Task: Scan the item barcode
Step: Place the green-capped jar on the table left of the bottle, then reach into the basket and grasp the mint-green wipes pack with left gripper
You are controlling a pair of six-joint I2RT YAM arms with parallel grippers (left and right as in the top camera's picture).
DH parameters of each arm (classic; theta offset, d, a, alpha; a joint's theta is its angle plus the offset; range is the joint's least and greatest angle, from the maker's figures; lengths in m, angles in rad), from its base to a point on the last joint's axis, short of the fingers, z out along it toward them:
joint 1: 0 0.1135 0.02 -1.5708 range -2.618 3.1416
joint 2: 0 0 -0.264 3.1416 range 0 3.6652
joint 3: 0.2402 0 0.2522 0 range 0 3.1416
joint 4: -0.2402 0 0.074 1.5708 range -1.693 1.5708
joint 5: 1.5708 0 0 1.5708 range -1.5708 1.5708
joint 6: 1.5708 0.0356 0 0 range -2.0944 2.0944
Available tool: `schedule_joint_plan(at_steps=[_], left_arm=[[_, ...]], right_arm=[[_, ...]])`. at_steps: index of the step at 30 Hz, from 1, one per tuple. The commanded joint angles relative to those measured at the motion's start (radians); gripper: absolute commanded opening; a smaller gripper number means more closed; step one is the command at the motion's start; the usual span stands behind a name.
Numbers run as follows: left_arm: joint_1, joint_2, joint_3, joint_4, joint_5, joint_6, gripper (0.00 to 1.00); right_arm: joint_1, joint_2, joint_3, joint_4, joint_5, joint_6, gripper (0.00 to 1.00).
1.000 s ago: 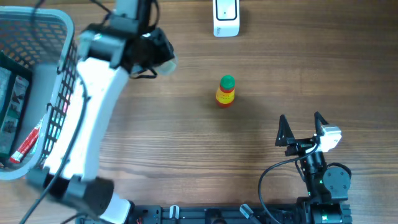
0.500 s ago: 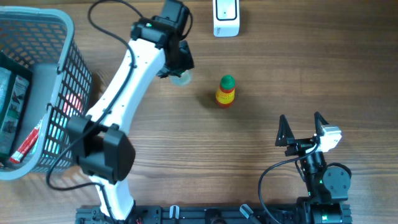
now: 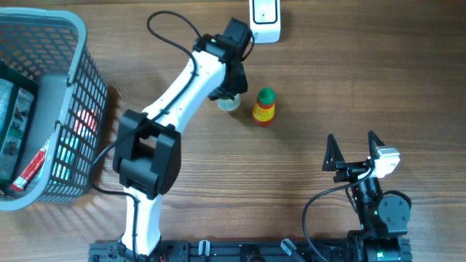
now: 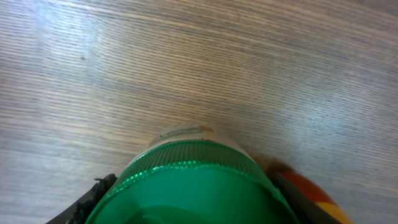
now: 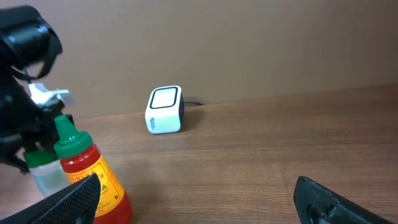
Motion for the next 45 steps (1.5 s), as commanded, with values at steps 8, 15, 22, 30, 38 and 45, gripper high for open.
schedule_joint_plan(at_steps=[8, 15, 22, 30, 38, 45], left_arm=[[-0.032, 0.010, -0.176, 0.102, -0.065, -0.159, 0.69], [-0.032, -0.121, -0.175, 0.087, -0.077, -0.159, 1.00], [-0.022, -0.423, -0.175, 0.080, -0.309, -0.154, 1.00], [0.217, -0.771, -0.175, 0.091, -0.581, -0.151, 1.00], [0.803, -0.789, -0.176, 0.056, -0.132, -0.153, 1.00], [1.121, -0.609, -0.176, -0.066, 0.098, -0.153, 1.00]], right_arm=[[0.006, -0.002, -0.001, 0.004, 0.014, -0.012, 1.00], [0.006, -0.002, 0.000, 0.004, 0.014, -0.012, 1.00], [0.006, -0.002, -0.001, 0.004, 0.014, -0.012, 1.00], [0.006, -0.002, 0.000, 0.004, 0.014, -0.012, 1.00], [0.006, -0.002, -0.001, 0.004, 0.014, -0.012, 1.00], [0.006, -0.002, 0.000, 0.004, 0.014, -0.012, 1.00]])
